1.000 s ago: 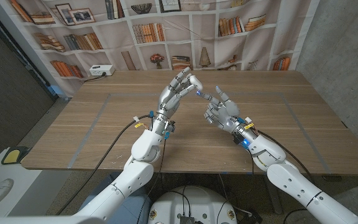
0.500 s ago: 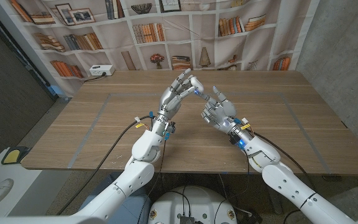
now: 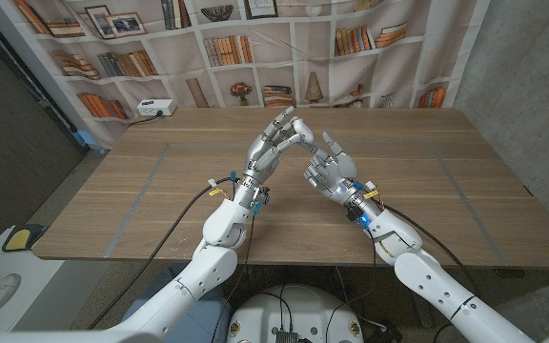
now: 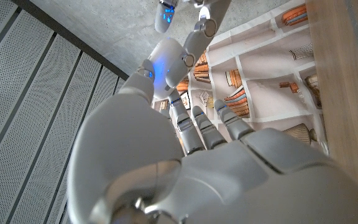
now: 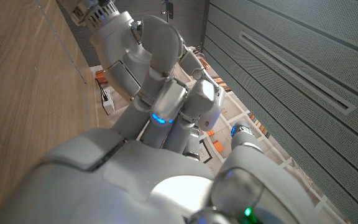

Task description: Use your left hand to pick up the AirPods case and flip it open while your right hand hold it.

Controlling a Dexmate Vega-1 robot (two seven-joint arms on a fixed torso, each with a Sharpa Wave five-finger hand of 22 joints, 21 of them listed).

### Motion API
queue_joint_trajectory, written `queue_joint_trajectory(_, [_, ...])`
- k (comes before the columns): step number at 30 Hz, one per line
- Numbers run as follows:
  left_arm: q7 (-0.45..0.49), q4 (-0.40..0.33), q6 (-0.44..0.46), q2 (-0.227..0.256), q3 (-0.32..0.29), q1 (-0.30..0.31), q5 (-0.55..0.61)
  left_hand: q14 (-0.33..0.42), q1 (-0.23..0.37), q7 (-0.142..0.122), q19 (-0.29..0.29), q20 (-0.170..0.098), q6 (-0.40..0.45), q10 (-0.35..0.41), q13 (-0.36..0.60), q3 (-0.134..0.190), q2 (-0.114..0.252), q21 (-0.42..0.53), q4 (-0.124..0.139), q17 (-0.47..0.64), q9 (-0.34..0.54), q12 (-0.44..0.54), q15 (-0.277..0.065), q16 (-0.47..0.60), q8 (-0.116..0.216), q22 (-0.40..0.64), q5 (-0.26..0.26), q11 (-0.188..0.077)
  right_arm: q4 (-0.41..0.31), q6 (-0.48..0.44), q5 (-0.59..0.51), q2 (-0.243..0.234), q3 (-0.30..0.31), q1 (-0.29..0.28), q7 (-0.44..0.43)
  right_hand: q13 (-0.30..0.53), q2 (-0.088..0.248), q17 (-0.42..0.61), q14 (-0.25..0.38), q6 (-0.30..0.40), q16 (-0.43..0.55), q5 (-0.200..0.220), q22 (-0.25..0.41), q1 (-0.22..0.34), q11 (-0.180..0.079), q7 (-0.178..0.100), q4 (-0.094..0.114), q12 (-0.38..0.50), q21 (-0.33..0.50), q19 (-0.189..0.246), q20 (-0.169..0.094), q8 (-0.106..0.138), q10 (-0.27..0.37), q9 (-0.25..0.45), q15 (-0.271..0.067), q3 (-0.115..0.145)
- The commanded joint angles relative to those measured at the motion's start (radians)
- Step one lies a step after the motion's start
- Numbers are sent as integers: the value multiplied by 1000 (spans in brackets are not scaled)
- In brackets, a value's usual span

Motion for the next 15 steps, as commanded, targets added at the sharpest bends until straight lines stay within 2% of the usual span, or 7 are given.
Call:
queue_joint_trajectory(1, [-53, 27, 17, -9, 7, -12, -47, -1, 11, -1, -2, 0, 1, 92, 108, 11, 3, -4, 5, 5, 4, 9, -3, -5, 6, 2, 6, -90, 10, -5, 2, 22, -10, 16, 12, 4, -5, 2, 2, 8, 4, 5, 0, -13, -2, 2, 1, -2, 9, -9, -2, -8, 3, 3, 2, 16])
queue_joint_trajectory(15, [-67, 40, 31, -22, 10, -24, -52, 2, 14, -1, -5, 3, 4, 94, 110, 15, 3, -4, 7, 5, 4, 9, -1, -5, 8, 2, 8, -90, 13, -7, 1, 28, -5, 20, 3, -17, -10, 1, -6, 6, 2, 3, -24, -25, -2, 2, 0, -29, 16, -17, -4, -11, -2, 2, 2, 45])
